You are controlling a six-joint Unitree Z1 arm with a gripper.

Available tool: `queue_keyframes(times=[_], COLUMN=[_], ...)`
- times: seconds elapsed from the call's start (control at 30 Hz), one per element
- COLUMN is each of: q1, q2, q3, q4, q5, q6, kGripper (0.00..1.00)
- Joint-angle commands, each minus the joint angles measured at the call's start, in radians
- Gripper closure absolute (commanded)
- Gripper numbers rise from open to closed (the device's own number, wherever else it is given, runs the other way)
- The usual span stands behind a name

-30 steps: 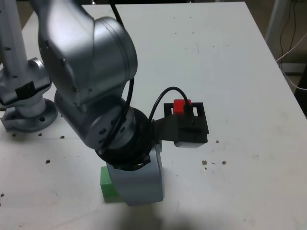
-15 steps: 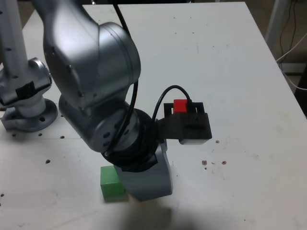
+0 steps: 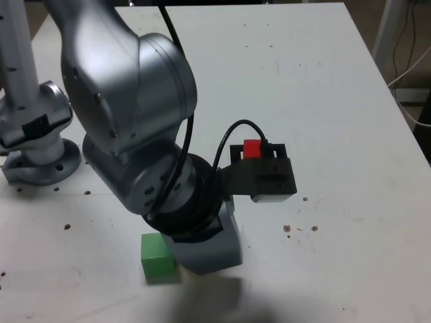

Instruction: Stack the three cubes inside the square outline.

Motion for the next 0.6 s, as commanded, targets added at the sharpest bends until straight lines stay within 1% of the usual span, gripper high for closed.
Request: queue_keyframes(times=[0.0,0.2,0.3,0.37,0.57], q1=[0.002,0.002,0.002,0.002,0.006], q2=[0.005,0.002,-0.003,-0.009,-0.026], q3=[0.001,-0.006,-0.017,-0.029,-0.066], q4=[-0.006,-0.006,0.006,0.020,0.061], q5=[0.001,-0.002,-0.004,-0.005,-0.005], q6=[-0.003,-0.005,-0.012,-0.020,-0.032], kGripper=[0.60,0.74,0.79,0.81,0.83])
